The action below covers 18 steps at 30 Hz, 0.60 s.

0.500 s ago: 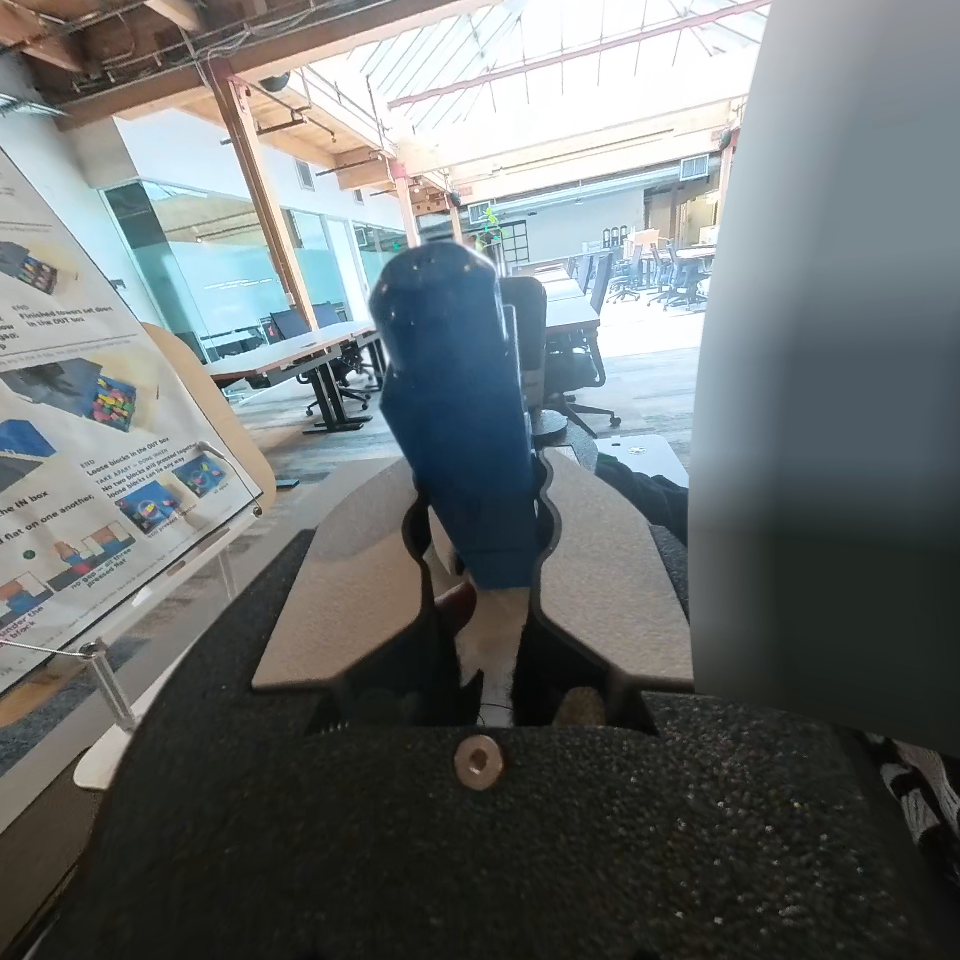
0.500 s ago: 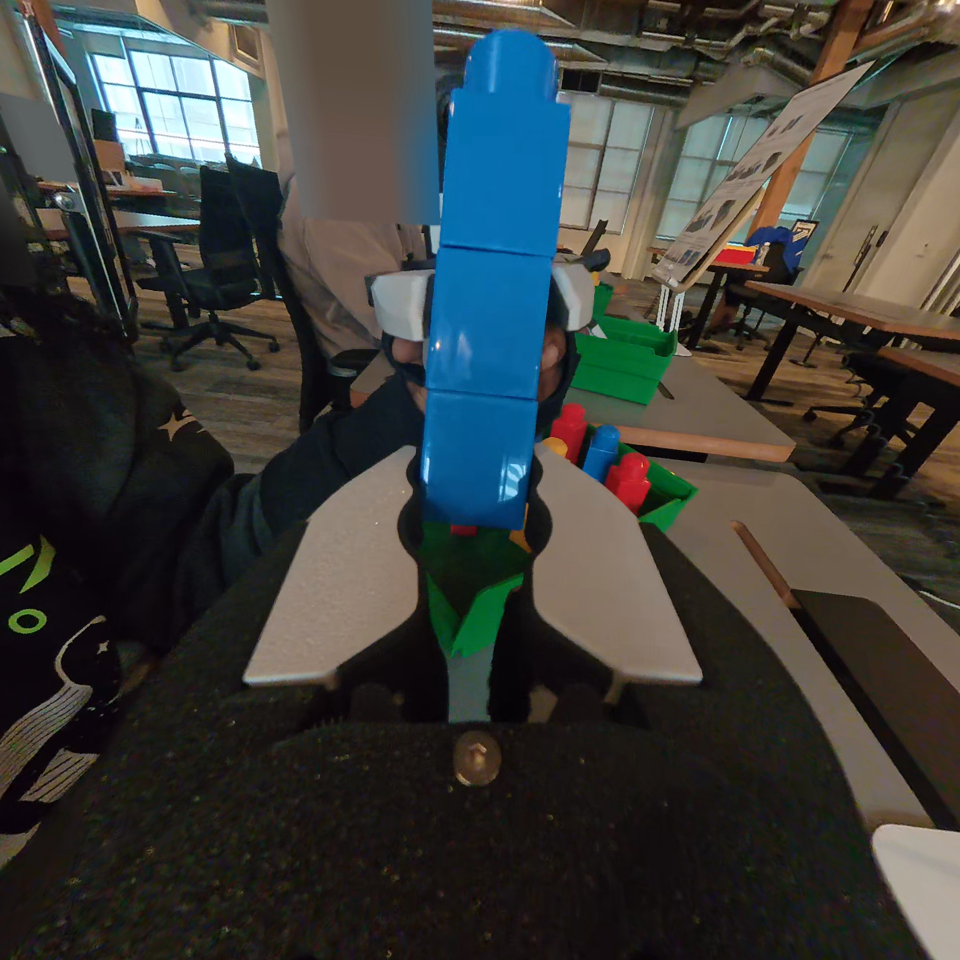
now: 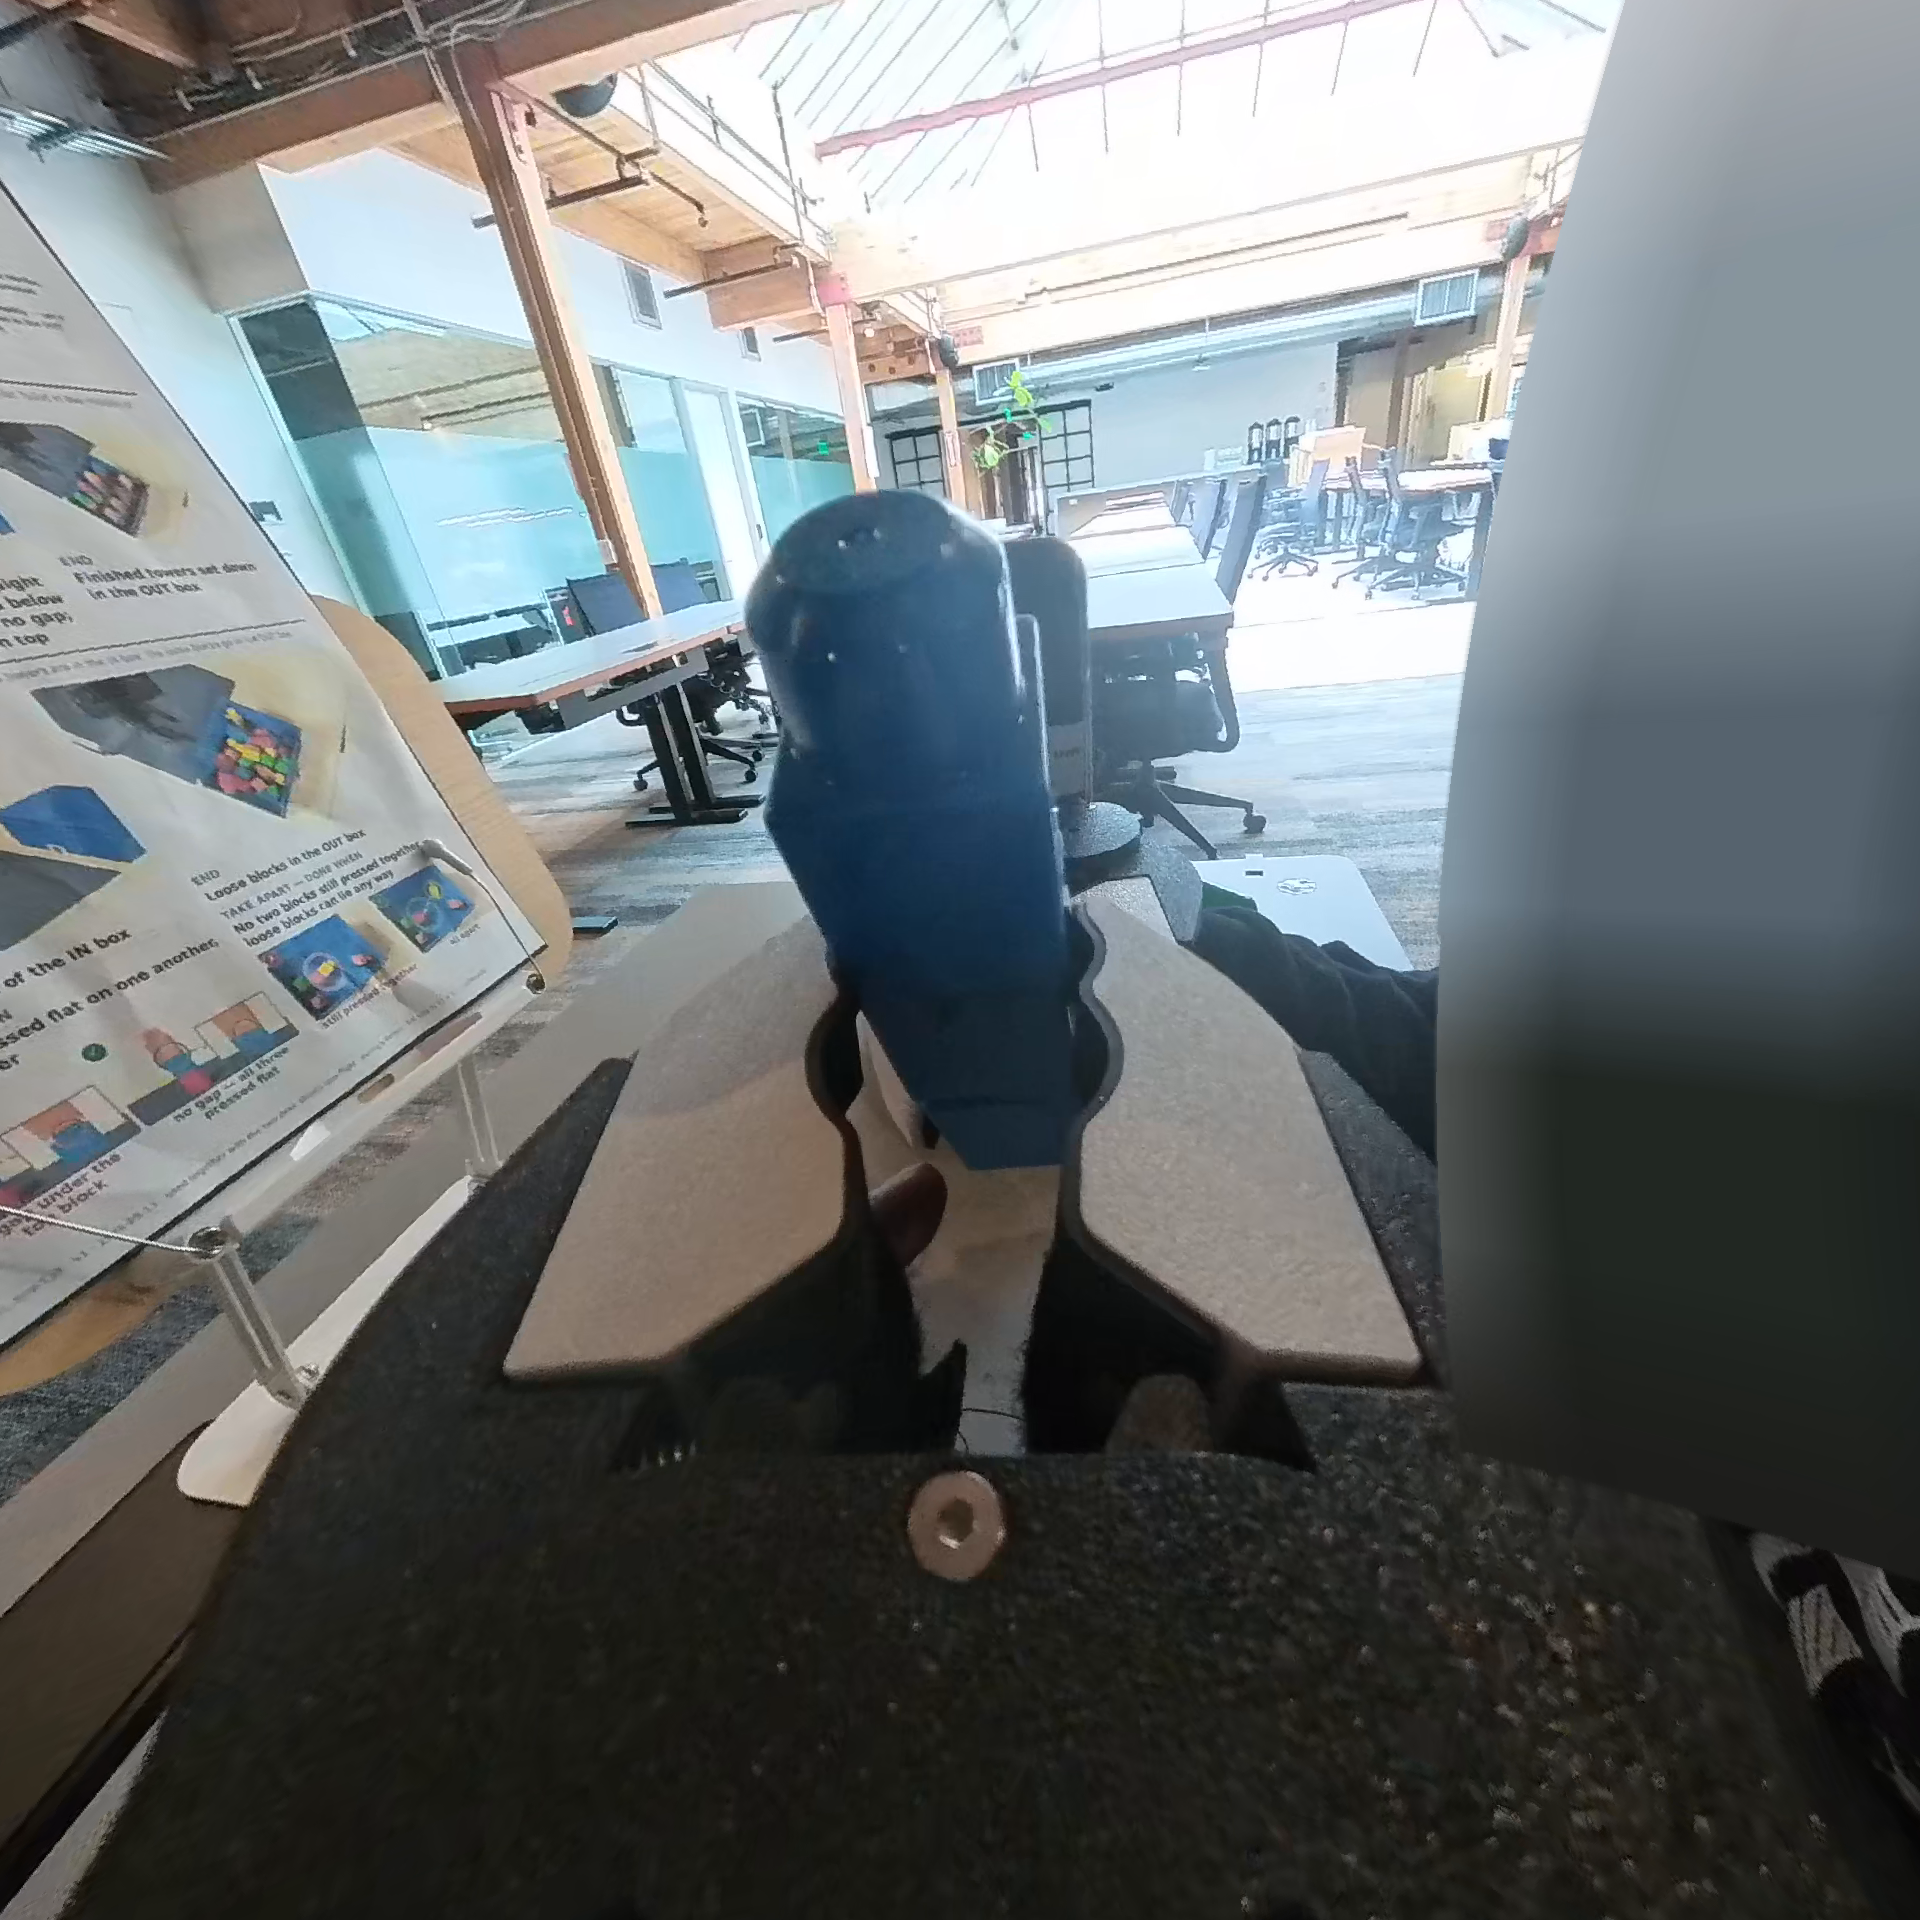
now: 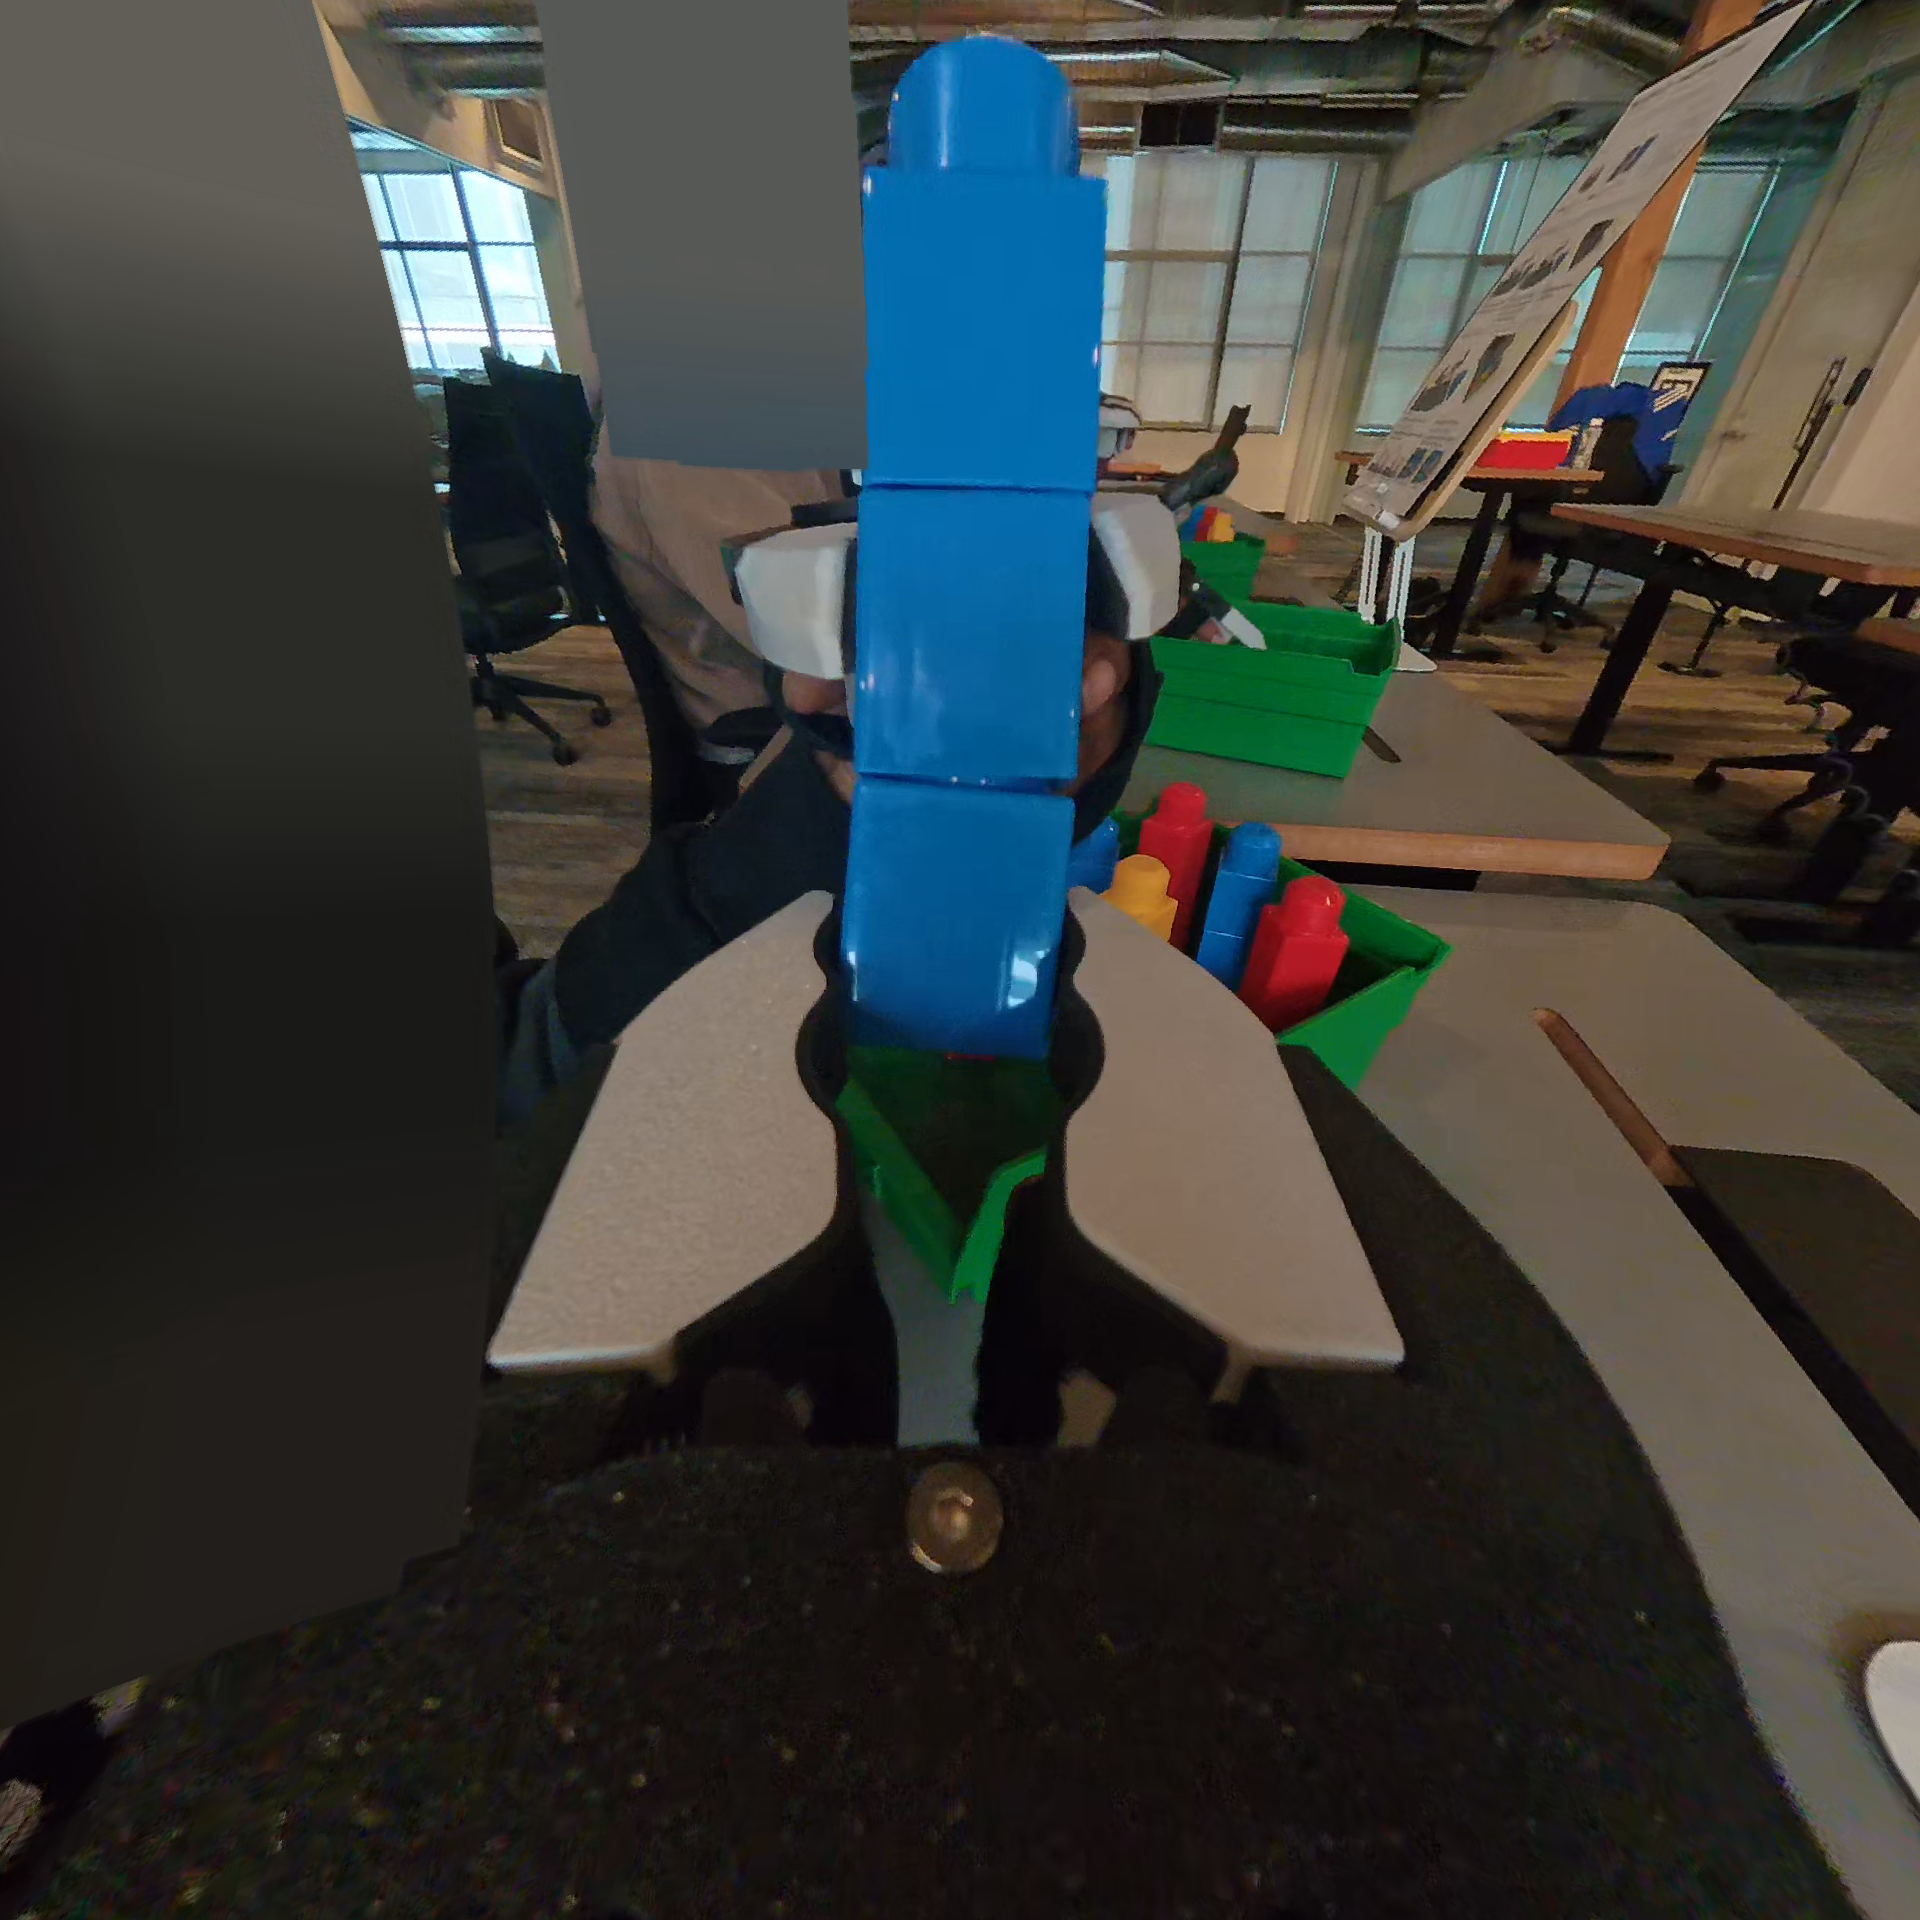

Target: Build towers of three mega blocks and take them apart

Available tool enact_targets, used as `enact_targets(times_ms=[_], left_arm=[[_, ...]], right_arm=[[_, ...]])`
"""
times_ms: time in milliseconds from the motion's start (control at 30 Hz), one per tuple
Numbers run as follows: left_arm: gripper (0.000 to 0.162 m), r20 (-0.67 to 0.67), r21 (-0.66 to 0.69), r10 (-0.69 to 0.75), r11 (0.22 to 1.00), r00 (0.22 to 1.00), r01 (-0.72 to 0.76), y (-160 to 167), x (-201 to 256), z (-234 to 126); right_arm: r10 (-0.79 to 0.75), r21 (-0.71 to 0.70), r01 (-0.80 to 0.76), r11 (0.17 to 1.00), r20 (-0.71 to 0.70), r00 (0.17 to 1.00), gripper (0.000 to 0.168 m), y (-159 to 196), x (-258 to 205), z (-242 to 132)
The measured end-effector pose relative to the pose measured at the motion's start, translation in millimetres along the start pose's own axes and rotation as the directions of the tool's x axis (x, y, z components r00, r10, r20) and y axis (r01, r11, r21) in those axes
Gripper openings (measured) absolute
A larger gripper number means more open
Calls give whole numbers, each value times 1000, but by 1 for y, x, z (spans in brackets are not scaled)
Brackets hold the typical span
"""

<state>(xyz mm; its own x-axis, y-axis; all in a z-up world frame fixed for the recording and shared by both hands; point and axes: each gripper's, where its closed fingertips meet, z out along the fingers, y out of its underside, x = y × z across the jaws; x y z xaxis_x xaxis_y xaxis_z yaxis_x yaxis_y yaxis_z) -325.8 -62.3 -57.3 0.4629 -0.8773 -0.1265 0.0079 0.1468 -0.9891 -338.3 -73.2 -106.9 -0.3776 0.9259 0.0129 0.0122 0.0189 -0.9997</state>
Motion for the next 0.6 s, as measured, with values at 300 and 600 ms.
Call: enact_targets(times_ms=[300, 600], left_arm=[[37, 178, 218, -81, 975, 981, 41, -34, -22, -77], [36, 201, 98, -80, 993, 976, 61, -12, -33, -55]], right_arm=[[-24, -86, 13, 996, -126, 992, 36, 9, 25, -29], [-134, -238, 42, 970, -385, 913, 37, 5, 52, -81]])
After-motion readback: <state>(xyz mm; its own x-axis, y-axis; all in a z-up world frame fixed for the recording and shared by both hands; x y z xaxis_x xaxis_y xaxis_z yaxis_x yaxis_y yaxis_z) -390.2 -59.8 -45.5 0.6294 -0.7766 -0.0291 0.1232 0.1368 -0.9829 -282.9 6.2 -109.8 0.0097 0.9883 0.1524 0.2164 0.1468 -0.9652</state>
